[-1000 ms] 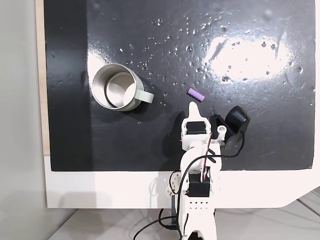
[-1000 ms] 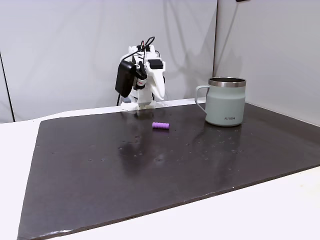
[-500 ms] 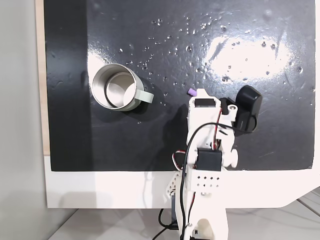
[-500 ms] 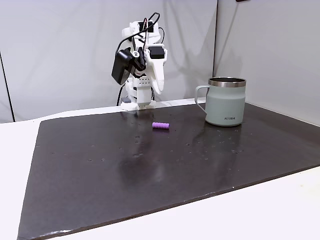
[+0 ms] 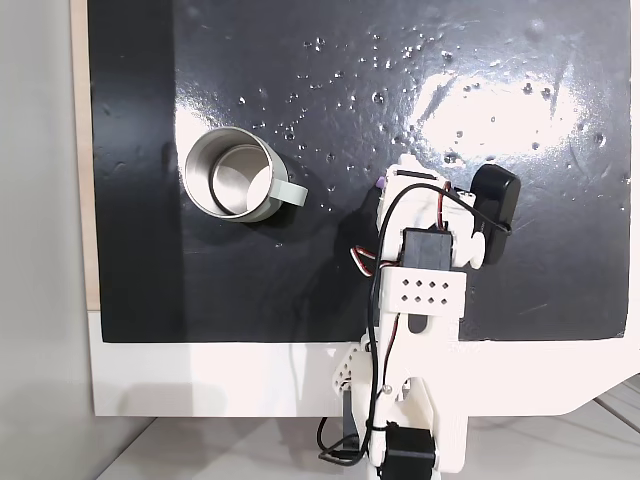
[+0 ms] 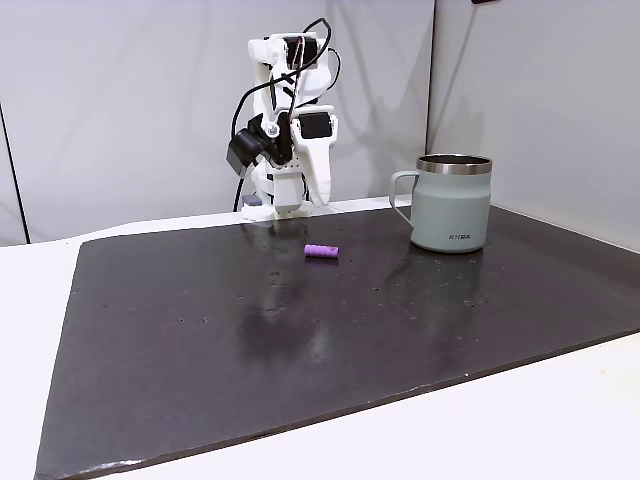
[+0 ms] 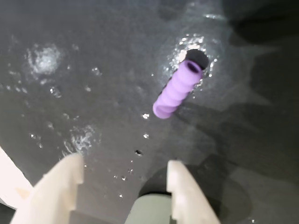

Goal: Grasp a pengrip and put it in the cup.

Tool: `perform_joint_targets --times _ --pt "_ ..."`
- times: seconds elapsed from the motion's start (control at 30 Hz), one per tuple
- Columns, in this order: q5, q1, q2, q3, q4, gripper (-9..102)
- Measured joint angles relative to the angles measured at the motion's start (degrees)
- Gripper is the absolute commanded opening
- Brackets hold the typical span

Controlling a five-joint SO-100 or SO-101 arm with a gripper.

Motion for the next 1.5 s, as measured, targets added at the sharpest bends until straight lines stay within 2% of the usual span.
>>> perform_joint_targets --times 0.47,0.7,1.27,1.4,1.5 --pt "5.6 2.0 -18.0 -11.9 7.0 25" --pt "5.6 4.0 -24.7 -15.5 6.9 25" --pt "6.6 0.7 -34.6 -18.0 6.4 25" --pt "6.7 0.1 -35.2 -18.8 6.4 22" --pt "6.7 0.0 -35.5 -19.2 6.3 16"
